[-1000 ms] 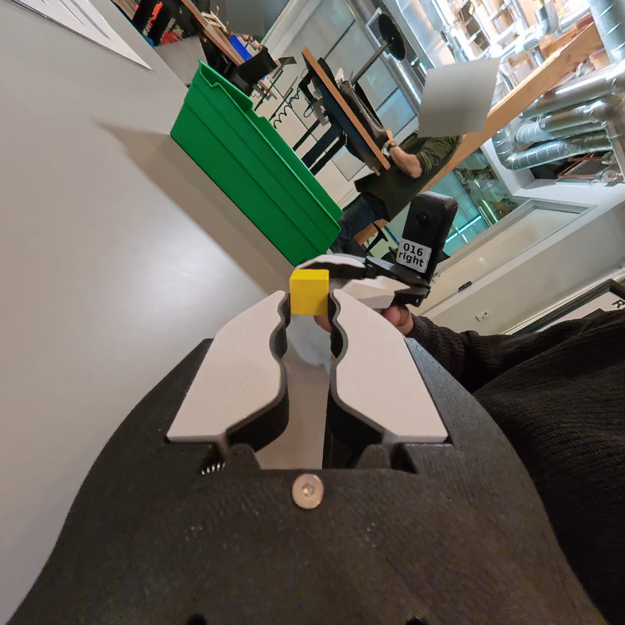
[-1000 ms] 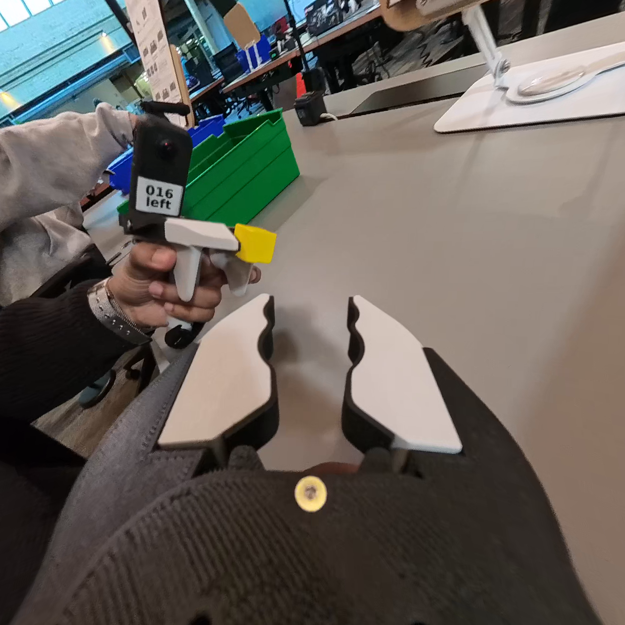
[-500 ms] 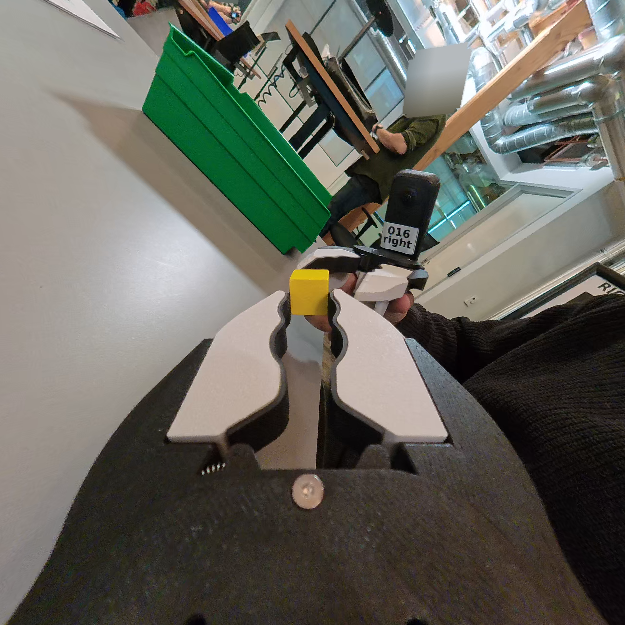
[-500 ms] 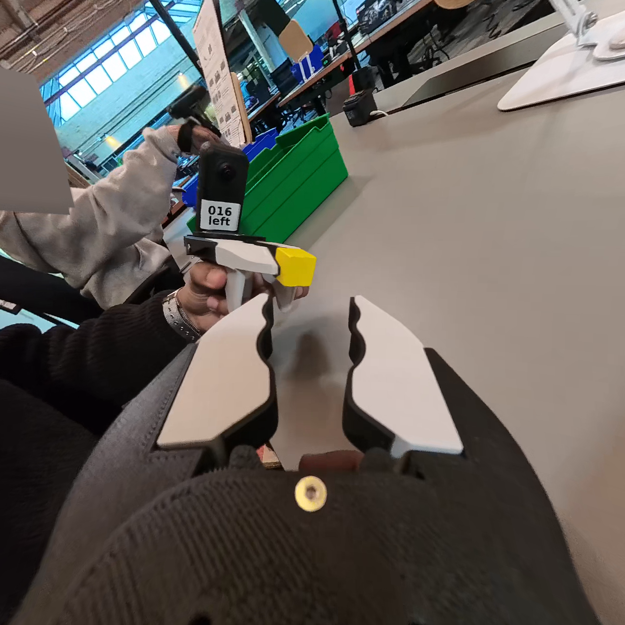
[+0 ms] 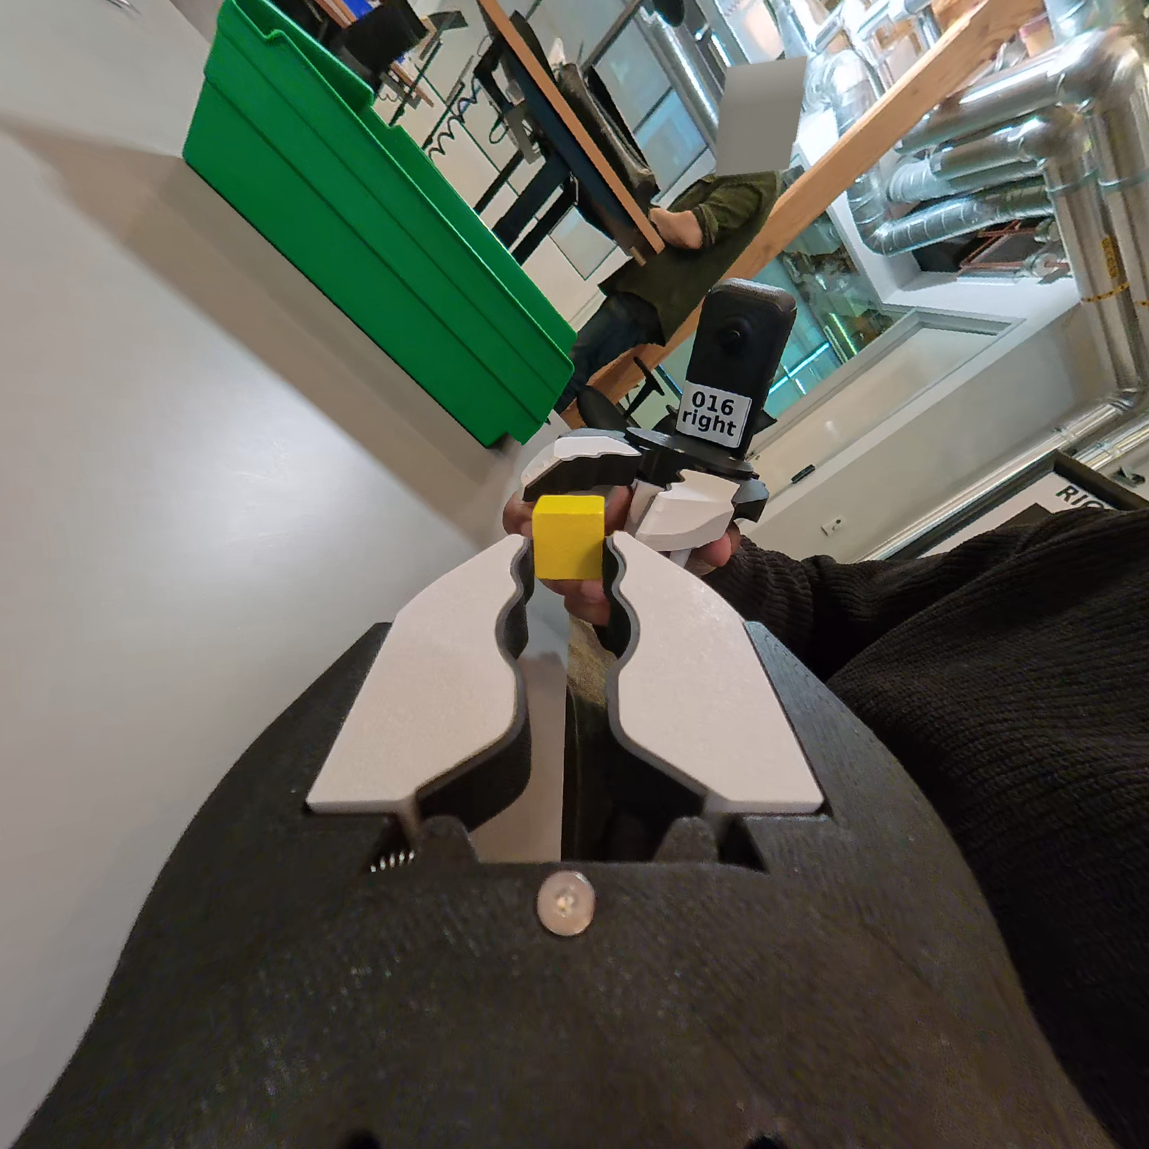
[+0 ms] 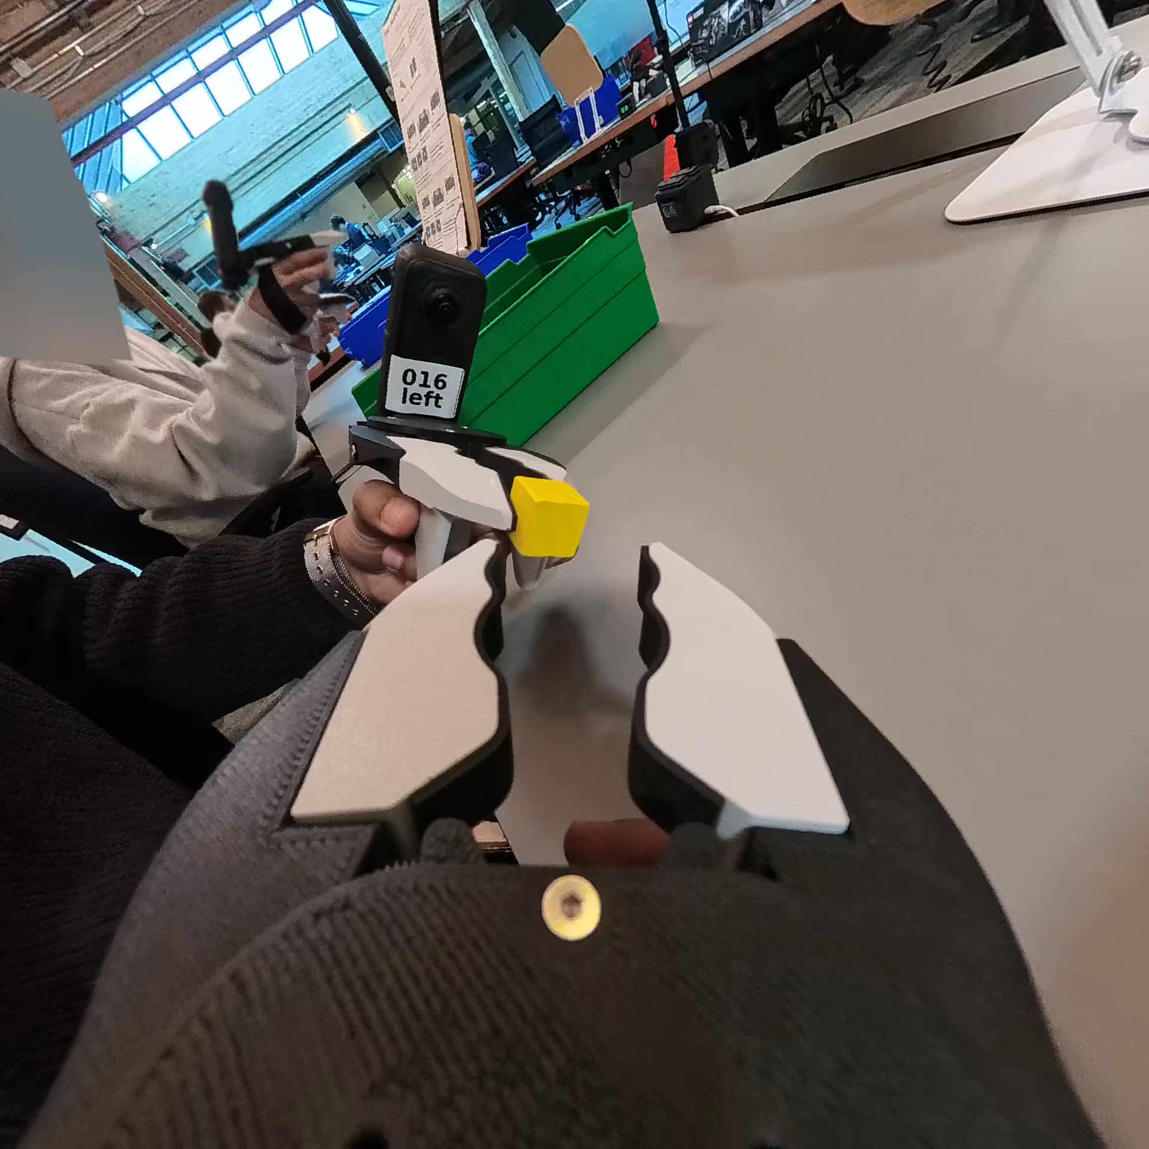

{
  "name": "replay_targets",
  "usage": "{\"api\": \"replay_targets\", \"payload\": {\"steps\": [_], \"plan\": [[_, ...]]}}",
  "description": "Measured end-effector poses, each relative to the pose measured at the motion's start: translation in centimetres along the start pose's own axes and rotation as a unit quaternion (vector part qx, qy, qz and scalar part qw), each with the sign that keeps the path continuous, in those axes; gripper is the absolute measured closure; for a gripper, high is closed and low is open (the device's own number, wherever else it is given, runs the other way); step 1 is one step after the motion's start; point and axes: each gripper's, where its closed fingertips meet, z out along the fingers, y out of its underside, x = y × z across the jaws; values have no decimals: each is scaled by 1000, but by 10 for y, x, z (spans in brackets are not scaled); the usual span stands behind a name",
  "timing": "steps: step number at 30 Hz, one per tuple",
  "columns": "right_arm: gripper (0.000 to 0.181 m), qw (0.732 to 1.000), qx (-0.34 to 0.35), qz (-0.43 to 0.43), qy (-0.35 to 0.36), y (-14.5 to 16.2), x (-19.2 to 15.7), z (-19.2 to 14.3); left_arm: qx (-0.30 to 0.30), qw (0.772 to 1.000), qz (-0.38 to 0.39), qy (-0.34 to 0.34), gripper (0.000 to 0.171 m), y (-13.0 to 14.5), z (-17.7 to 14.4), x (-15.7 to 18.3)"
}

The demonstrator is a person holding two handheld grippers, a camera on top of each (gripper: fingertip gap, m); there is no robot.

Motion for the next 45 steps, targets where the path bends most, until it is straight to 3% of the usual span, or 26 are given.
{"api": "replay_targets", "payload": {"steps": [8,12,19,45], "plan": [[149,999,-2,-10,-34,1,-12,1,3,999,-6,34,150,1,2,11],[148,993,28,71,-93,-10,-23,-4,-8,998,5,56,150,6,6,19],[156,974,58,170,-135,-23,-17,-12,-8,998,10,67,150,7,8,25],[160,985,10,117,-125,-9,-19,-2,8,999,-13,51,146,4,11,20]]}}
